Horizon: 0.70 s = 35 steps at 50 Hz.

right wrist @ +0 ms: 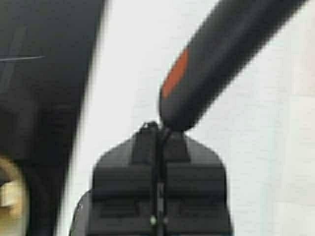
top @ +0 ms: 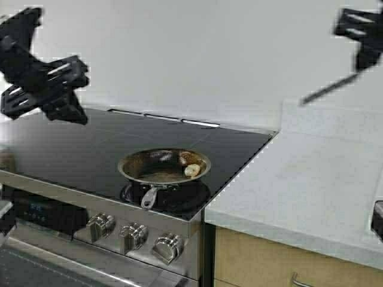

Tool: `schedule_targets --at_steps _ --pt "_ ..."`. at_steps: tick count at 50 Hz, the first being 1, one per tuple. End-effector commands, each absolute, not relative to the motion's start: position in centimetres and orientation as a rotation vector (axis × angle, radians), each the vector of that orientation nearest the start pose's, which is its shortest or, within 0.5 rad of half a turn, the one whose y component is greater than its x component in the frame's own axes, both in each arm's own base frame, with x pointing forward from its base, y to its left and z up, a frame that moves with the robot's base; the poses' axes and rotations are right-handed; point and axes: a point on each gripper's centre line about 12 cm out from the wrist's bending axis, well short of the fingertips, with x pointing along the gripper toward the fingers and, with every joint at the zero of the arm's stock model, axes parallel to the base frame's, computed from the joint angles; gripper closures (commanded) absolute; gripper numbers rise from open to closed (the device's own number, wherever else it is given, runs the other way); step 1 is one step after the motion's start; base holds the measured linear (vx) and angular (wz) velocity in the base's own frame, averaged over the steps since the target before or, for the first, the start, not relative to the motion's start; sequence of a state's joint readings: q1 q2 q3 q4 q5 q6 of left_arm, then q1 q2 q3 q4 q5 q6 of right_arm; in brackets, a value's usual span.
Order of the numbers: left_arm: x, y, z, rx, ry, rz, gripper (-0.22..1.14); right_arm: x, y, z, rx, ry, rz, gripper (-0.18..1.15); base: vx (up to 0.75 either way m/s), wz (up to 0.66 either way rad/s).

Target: Add oil to the pan and cook the shrimp and serve it

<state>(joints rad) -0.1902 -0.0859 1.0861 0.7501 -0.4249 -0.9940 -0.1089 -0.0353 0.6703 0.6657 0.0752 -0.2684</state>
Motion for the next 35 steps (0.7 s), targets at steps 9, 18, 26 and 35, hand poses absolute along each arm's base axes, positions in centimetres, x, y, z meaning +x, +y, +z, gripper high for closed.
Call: schedule_targets --at_steps 9,18,26,35 --pt "27.9 -8.8 12.6 -0.302 0.704 -0.315 0.86 37.7 -12.2 18.3 0.445 0.717 -0.319 0.9 0.0 0.0" --pt "28.0 -8.8 12.4 -0.218 0.7 -0.336 0.86 35.5 -15.5 15.1 0.522 0.876 -0.371 0.9 0.0 0.0" --pt "28.2 -8.8 12.3 -0.175 0.692 -0.35 0.86 33.9 -17.3 13.0 0.586 0.977 -0.4 0.9 0.0 0.0" --pt "28.1 -8.7 12.2 -0.203 0.696 -0.332 0.86 32.5 -19.3 10.9 0.597 1.051 -0.437 0.9 0.0 0.0"
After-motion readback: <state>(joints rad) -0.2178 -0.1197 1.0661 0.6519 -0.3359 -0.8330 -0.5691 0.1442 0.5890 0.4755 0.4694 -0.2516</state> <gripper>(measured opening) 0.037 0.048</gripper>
